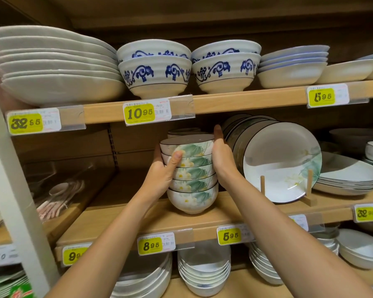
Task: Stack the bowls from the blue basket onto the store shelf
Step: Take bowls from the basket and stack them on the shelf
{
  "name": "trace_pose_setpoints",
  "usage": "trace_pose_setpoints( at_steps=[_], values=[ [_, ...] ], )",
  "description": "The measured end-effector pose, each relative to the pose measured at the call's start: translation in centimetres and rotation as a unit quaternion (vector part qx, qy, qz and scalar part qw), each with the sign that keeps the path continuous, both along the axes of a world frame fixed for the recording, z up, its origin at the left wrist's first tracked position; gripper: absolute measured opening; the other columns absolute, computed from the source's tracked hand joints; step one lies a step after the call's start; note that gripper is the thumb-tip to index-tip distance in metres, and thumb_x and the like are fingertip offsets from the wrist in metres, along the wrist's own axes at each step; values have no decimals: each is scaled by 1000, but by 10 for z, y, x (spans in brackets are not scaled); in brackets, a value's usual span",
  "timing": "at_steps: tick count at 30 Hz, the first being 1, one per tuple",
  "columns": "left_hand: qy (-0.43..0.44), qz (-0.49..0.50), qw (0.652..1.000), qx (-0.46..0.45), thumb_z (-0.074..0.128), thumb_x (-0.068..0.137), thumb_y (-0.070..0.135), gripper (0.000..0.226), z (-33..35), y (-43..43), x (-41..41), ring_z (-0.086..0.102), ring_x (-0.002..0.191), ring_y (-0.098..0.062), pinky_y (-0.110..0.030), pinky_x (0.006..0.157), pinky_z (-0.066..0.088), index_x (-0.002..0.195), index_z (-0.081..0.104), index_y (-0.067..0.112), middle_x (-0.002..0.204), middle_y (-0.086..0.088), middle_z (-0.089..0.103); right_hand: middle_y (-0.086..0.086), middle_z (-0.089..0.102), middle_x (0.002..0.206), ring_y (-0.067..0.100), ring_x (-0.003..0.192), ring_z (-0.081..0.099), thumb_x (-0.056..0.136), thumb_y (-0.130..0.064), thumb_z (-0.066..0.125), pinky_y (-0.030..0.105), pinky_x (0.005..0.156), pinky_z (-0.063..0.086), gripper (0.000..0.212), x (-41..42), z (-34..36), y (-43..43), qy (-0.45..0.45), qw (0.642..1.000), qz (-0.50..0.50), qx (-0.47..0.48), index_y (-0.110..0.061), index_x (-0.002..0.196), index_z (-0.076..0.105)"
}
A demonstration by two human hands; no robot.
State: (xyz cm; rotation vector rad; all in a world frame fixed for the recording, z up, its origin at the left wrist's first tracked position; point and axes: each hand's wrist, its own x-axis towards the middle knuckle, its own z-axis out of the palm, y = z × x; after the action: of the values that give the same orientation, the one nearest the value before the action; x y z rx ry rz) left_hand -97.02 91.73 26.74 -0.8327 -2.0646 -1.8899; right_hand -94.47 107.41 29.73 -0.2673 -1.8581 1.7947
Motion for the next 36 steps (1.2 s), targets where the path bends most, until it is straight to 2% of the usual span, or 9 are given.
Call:
trace_pose_setpoints(
  at_steps=[5, 8, 12, 18, 25, 28, 30, 32, 36],
  values=[
    [-10, -8, 1000, 11, 57, 77, 64, 81, -4, 4, -1, 71, 101, -16, -40, 90, 57, 136, 49, 9, 109, -5, 73, 4, 71, 106, 22, 100, 64, 86, -74, 22, 42, 102, 44, 74, -1, -1, -2, -4, 1000, -10, -14, -20, 111, 67],
    [-10, 2, 1000, 7, 56, 77, 65, 81, -4, 5, 0, 71, 98, -15, -38, 89, 57, 135, 49, 10, 107, -4, 74, 7, 66, 120, 26, 110, 60, 87, -69, 23, 43, 106, 40, 73, -1, 1, -4, -13, 999, -31, -19, -18, 122, 63],
    [-9, 1, 1000, 12, 57, 76, 66, 80, -2, 4, 1, 71, 98, -13, -36, 87, 58, 135, 45, 13, 108, -2, 73, 5, 71, 98, 22, 89, 64, 91, -63, 26, 36, 88, 46, 60, 3, 2, -6, -16, 999, -39, -22, -20, 86, 67],
    [-24, -11, 1000, -3, 64, 65, 77, 91, 5, -7, 4, 68, 97, -2, -24, 85, 56, 137, 39, 27, 114, 10, 69, 5, 70, 110, 25, 104, 63, 89, -69, 21, 43, 104, 42, 73, 18, 8, -7, -25, 999, -33, -11, -17, 114, 67],
    [-42, 42, 998, -11, 61, 62, 83, 122, 21, -35, 47, 32, 140, -12, -28, 111, 30, 155, 16, 17, 157, 0, 31, -1, 62, 125, 18, 114, 55, 86, -63, 24, 46, 105, 40, 67, 59, 0, -8, 49, 998, -42, 17, -20, 127, 56],
    [-57, 50, 997, -4, 52, 82, 70, 90, 15, -52, 80, 31, 136, -4, -29, 110, 28, 153, 23, 22, 158, 4, 28, -5, 63, 113, 15, 107, 55, 94, -50, 31, 41, 100, 42, 45, 77, -7, -9, 100, 993, -64, 23, -24, 114, 61],
    [-68, 56, 996, 10, 46, 92, 60, 62, 6, -63, 103, 40, 132, -5, -36, 113, 33, 143, 42, 26, 148, 7, 44, -10, 64, 96, 9, 95, 56, 94, -43, 38, 33, 88, 44, 32, 90, -11, -12, 122, 991, -62, 4, -27, 99, 64],
    [-83, 65, 994, 27, 43, 96, 53, 40, -5, -74, 130, 53, 124, -7, -35, 104, 44, 126, 55, 30, 131, 8, 59, -14, 65, 96, 2, 95, 58, 92, -38, 44, 27, 85, 44, 24, 107, -17, -20, 133, 990, -47, -25, -30, 100, 65],
    [-112, 106, 985, 71, 38, 100, 46, 37, -34, -112, 186, 66, 107, -6, -22, 81, 54, 114, 65, 24, 113, 6, 72, -6, 69, 100, 8, 98, 64, 88, -28, 46, 26, 85, 50, 22, 142, -40, -52, 159, 985, -13, -69, -29, 93, 68]
  ],
)
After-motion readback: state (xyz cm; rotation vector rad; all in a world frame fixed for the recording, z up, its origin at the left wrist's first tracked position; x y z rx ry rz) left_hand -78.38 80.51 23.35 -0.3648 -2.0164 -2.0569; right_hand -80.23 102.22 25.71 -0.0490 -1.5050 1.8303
